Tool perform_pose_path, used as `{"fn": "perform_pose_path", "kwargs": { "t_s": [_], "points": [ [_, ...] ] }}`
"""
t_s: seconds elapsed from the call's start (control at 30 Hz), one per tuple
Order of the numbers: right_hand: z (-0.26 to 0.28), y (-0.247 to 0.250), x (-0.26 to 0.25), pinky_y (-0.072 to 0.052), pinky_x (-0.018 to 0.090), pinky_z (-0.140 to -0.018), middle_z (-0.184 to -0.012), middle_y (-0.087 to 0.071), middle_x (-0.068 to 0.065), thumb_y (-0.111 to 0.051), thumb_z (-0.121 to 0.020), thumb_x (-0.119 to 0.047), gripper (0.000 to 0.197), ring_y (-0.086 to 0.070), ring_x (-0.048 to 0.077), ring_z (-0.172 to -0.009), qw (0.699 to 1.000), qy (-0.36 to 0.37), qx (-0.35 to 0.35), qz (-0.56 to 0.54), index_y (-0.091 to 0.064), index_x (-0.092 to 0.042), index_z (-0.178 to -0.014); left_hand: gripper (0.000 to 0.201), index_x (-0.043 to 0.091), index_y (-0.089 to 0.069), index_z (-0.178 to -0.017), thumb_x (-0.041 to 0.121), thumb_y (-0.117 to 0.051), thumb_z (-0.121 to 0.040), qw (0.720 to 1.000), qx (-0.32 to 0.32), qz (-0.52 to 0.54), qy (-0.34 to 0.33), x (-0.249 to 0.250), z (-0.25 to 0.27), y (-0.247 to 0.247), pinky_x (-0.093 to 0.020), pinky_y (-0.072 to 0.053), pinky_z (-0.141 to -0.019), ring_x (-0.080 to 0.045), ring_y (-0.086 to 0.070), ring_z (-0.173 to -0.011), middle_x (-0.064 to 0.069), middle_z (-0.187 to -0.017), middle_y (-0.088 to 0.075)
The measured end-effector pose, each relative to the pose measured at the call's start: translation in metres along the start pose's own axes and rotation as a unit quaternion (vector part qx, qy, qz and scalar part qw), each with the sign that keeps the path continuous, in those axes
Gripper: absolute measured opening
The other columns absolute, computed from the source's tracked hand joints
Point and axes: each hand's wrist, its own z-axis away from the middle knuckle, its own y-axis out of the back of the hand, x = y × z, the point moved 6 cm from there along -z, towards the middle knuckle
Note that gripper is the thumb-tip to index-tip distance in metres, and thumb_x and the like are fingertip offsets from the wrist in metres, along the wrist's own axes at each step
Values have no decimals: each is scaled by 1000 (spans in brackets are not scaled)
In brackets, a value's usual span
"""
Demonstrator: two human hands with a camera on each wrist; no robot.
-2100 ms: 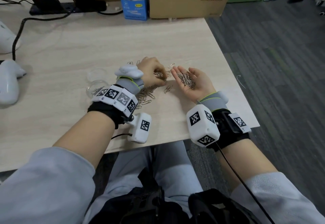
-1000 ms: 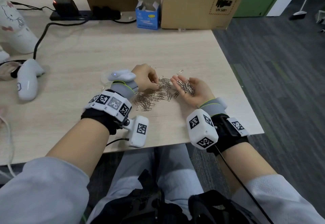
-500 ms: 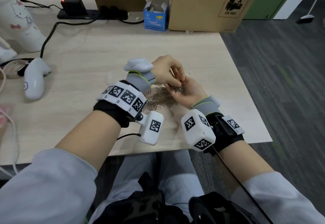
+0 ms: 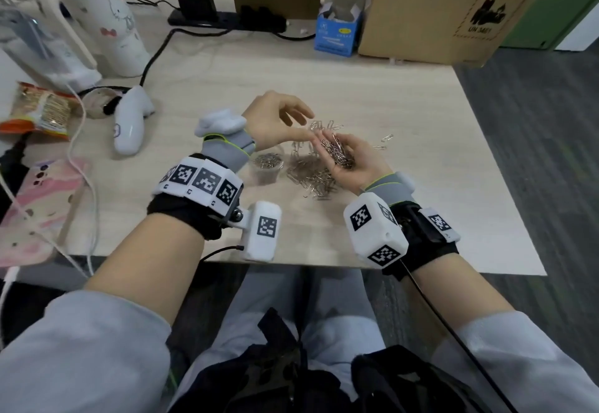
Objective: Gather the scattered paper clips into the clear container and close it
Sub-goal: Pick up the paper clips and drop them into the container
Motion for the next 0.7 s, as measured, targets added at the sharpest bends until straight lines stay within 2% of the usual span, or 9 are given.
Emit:
{"fn": "perform_pose_path", "kwargs": {
  "t_s": [0.07, 0.17, 0.27, 0.37, 0.43, 0.5, 0.57, 0.63, 0.7],
  "points": [
    [0, -4, 10, -49, 42, -83, -68, -67, 27, -38, -96, 1, 22, -49, 33, -127, 1000, -4, -7, 21, -56, 11, -86, 75, 32, -64, -109, 64, -69, -41, 999, -8, -27, 35, -14, 12, 4, -34, -47, -91, -18, -55, -99, 5, -104, -64],
    [3, -11, 21, -49, 34, -90, -83, -65, 26, -39, -94, 6, 18, -50, 35, -126, 998, 2, -9, 65, -56, 10, -90, 104, 32, -45, -132, 59, -80, -38, 985, -65, -136, 82, -34, 28, 1, -38, -36, -105, -21, -38, -119, 2, -125, -52],
    [4, -21, 31, -50, 34, -94, -86, -62, 25, -38, -93, 7, 19, -51, 35, -124, 995, -4, -17, 102, -56, 9, -88, 95, 33, -41, -135, 49, -84, -52, 969, -92, -208, 94, -45, 39, -5, -40, -29, -104, -27, -28, -127, -2, -136, -43],
    [5, -29, 42, -50, 39, -94, -87, -61, 27, -37, -94, 5, 21, -50, 37, -124, 992, -22, -21, 123, -56, 10, -86, 91, 38, -50, -124, 66, -62, -38, 979, -55, -176, 82, -45, 45, -8, -36, -29, -99, -24, -32, -123, 3, -126, -51],
    [6, -31, 48, -42, 39, -106, -100, -58, 30, -33, -97, 2, 23, -46, 39, -128, 992, -29, -19, 123, -53, 11, -90, 74, 44, -54, -117, 57, -57, -44, 988, -18, -138, 66, -45, 46, -6, -35, -30, -100, -22, -35, -120, 9, -114, -56],
    [8, -34, 52, -37, 43, -109, -125, -53, 31, -30, -98, -1, 23, -44, 40, -130, 993, -33, -14, 114, -49, 11, -96, 60, 52, -52, -109, 43, -59, -50, 994, 2, -101, 49, -45, 46, -4, -34, -34, -100, -21, -39, -116, 14, -101, -54],
    [8, -36, 54, -36, 45, -109, -135, -48, 28, -29, -99, -4, 21, -43, 41, -130, 993, -33, -3, 111, -46, 6, -105, 62, 43, -58, -112, 40, -56, -50, 994, 5, -97, 47, -46, 44, -4, -29, -37, -99, -24, -42, -113, 10, -96, -51],
    [5, -36, 54, -37, 46, -109, -123, -55, 29, -30, -100, -7, 22, -43, 42, -130, 992, -28, 13, 124, -47, 6, -105, 66, 33, -63, -111, 42, -57, -46, 992, 12, -114, 57, -46, 41, -2, -26, -36, -94, -23, -44, -109, 7, -93, -50],
    [5, -36, 54, -39, 47, -107, -127, -53, 28, -31, -100, -10, 32, -44, 44, -128, 990, -32, 24, 139, -44, 9, -121, 71, 30, -64, -109, 49, -60, -40, 990, 16, -131, 54, -42, 40, 0, -28, -39, -89, -19, -41, -101, 6, -91, -50]
  ]
}}
